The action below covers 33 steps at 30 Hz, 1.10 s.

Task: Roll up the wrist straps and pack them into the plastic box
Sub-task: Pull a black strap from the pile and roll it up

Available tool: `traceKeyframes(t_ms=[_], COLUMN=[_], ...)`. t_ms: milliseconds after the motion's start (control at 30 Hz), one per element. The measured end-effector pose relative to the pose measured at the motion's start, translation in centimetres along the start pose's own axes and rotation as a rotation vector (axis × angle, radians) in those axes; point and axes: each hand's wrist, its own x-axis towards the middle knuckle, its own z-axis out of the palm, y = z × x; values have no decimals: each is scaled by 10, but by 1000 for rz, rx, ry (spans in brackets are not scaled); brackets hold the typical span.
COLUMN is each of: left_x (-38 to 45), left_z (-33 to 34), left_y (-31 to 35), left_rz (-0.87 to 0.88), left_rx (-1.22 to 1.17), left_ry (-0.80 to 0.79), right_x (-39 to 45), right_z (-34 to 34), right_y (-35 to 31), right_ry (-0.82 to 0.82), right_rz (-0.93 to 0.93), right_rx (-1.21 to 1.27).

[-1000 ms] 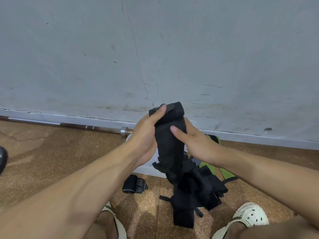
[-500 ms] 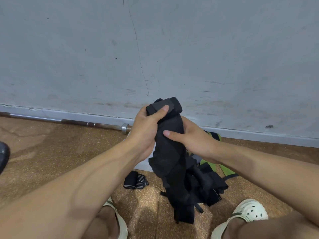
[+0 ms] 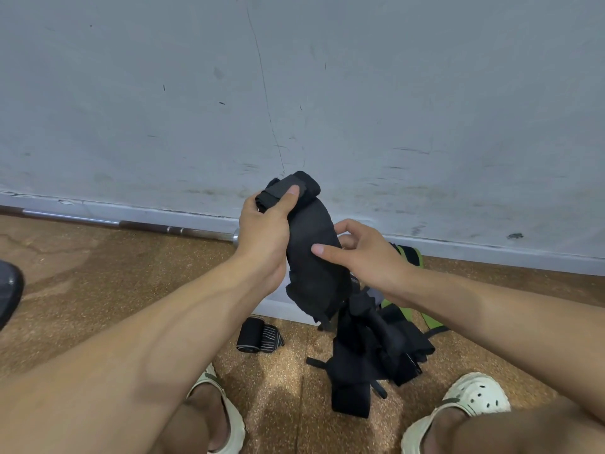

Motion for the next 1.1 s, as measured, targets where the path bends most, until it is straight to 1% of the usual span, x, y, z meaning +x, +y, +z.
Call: traceKeyframes(t_ms=[100, 300, 400, 533, 633, 767, 933, 967, 1100], left_x=[-1, 1, 1, 0, -2, -4, -6, -7, -10], left_z=[-1, -6, -9, -10, -10, -8, -4, -4, -9], left_y=[0, 5, 7, 7, 5, 0, 1, 2, 0], left_rz=[-4, 19, 23, -1, -1, 2, -67, -89, -178], left_rx=[13, 76, 134, 195, 254, 299, 249, 251, 352], left_ry=[-22, -108, -199, -359, -449, -477, -410, -421, -600], right_x=[0, 1, 0, 1, 2, 3, 3, 3, 4], right_z=[2, -3, -10, -20, -24, -24, -26, -26, -29], right_y=[4, 2, -3, -12, -16, -12, -11, -12, -13], right_ry=[-90, -165, -229, -152, -107, -56, -51, -51, -21], right_rz=[17, 16, 14, -67, -158, -214, -253, -270, -325], right_rx=[24, 17, 39, 127, 92, 37, 68, 77, 93])
